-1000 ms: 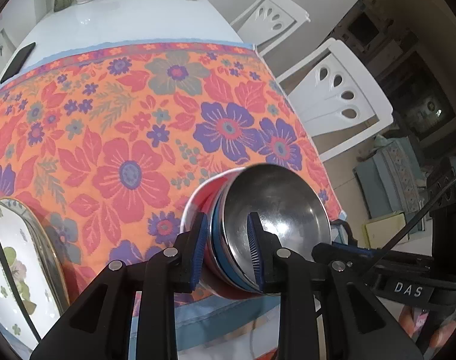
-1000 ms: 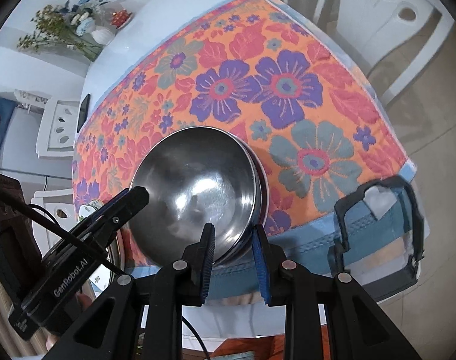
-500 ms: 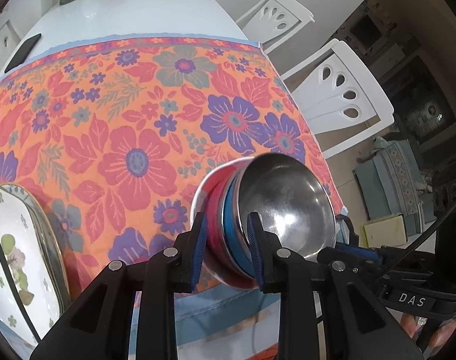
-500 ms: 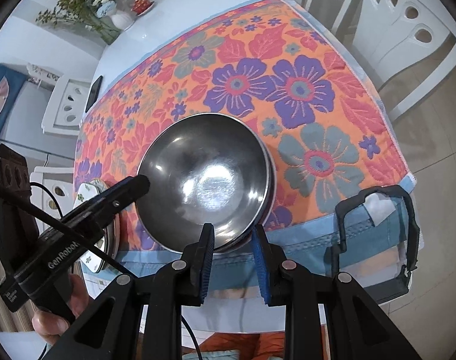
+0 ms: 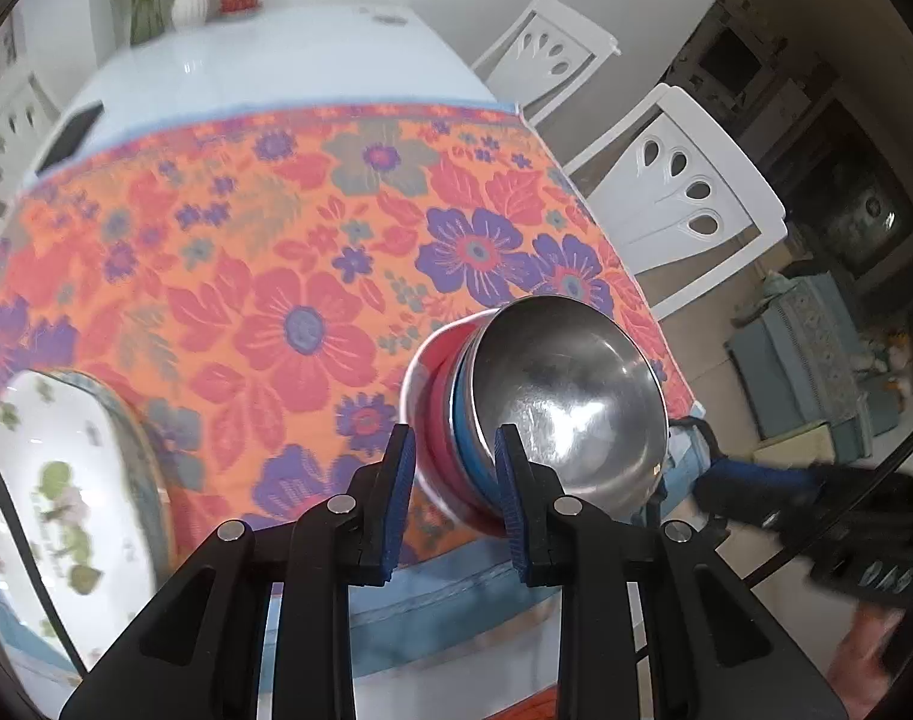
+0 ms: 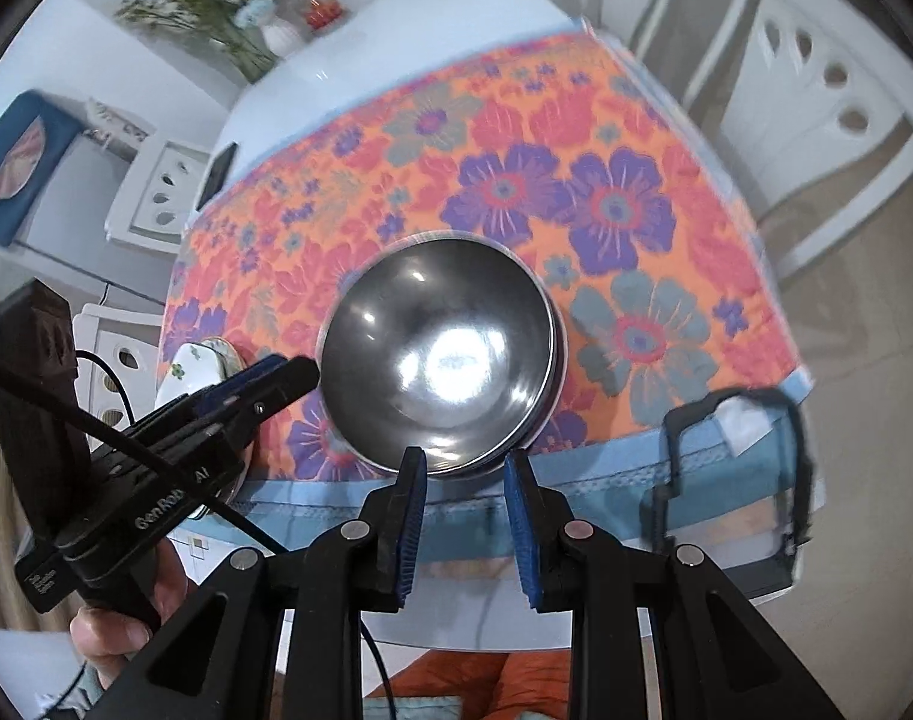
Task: Organize plates and bowls
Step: 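Open both grippers and pull them back from the bowl rims, then grasp the rim of the nested pink and steel bowls with both grippers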
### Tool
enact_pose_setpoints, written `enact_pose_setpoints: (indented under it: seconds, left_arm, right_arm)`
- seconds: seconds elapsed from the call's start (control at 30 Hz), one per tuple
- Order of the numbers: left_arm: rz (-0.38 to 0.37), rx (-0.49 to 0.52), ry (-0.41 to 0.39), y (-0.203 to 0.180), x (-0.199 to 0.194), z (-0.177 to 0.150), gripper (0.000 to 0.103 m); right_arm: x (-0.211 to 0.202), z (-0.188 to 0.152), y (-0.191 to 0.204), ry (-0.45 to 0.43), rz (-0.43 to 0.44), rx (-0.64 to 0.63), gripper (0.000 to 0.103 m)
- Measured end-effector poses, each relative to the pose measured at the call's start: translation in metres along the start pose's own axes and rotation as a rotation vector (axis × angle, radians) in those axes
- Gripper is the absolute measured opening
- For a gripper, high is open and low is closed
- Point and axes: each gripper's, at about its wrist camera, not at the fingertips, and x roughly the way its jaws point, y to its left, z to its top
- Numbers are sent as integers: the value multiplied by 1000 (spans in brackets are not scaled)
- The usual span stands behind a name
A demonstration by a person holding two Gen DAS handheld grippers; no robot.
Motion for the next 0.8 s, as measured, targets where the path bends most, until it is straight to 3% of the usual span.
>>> enact_pose_setpoints:
  seconds: [0.07,0.13,0.17,0.2,0.27,0.3,0.33,0.57,0.8]
  left_arm:
    - [17,23,-30,-3,-15,-5,38]
    - [16,35,-44,-6,-25,-10,42]
    - [12,58,-41,-10,-33,-14,43]
    - [14,80,-43,-14,-38,-18,45]
    - [21,125,-68,-24,-51,-30,60]
    - [15,133,-79,-28,-55,-34,76]
    - [6,135,-87,-30,-58,-38,82]
    - [-23,94,-20,-30,-62,-53,82]
    - [-6,10,-65,-15,-70,-59,82]
  right_arm:
    - [-16,-4,3,-46,0,-14,26]
    - [-28,-9,3,-80,6,-20,37]
    - [-35,-13,3,-95,8,-26,51]
    - [-39,-16,2,-111,10,-28,56]
    - [-49,-24,1,-141,19,-27,56]
    - [-51,-27,1,-146,29,-22,56]
    - [-54,-31,-1,-152,43,-13,56]
    - [-65,-46,-4,-170,76,1,56]
    - [-70,-41,-1,-196,84,-10,56]
